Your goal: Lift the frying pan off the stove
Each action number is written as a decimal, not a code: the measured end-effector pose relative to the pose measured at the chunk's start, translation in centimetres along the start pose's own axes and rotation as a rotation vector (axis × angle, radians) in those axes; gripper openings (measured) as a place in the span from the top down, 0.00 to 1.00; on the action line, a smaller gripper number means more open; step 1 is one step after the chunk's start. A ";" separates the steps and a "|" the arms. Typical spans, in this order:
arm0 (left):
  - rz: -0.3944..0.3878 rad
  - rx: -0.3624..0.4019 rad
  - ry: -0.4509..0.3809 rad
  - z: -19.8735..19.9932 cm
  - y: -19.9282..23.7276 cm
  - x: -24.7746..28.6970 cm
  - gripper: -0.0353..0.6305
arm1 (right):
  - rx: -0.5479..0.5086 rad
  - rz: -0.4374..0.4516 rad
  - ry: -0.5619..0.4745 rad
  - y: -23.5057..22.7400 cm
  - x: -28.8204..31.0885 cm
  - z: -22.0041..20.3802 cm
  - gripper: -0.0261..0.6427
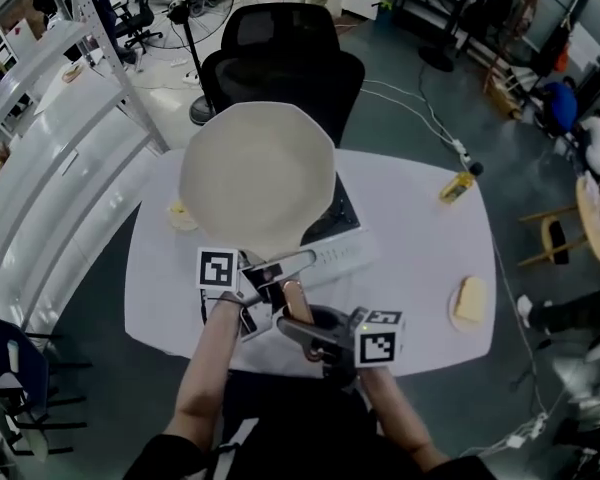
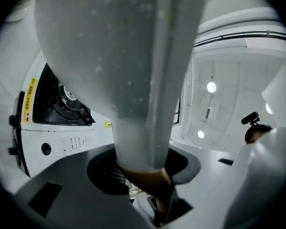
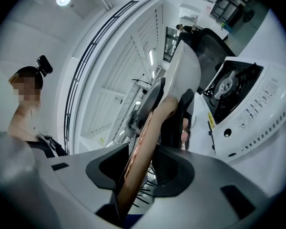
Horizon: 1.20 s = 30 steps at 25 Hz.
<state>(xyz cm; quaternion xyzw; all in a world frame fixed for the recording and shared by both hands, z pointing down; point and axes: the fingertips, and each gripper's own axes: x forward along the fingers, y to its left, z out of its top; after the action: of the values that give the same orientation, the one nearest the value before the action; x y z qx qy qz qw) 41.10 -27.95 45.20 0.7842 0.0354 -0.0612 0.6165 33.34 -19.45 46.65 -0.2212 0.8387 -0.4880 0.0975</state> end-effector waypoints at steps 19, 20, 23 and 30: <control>0.091 0.026 -0.254 -0.4 -1.8 -11.6 0.66 | -0.036 0.147 0.241 4.2 6.9 -5.5 0.70; 0.098 0.027 -0.272 -0.4 -2.0 -12.4 0.66 | -0.035 0.157 0.256 4.4 7.3 -5.9 0.70; 0.119 0.035 -0.329 -0.7 -2.4 -14.9 0.66 | -0.032 0.187 0.309 5.2 8.6 -7.1 0.70; 0.156 0.062 -0.465 -1.2 -3.7 -20.4 0.66 | -0.028 0.269 0.423 7.2 11.5 -9.6 0.71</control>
<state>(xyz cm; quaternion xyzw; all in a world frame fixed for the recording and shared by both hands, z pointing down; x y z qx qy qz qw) 20.50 -25.53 44.78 0.7678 -0.1698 -0.1932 0.5867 17.59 -14.32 45.88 -0.0017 0.8691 -0.4943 -0.0193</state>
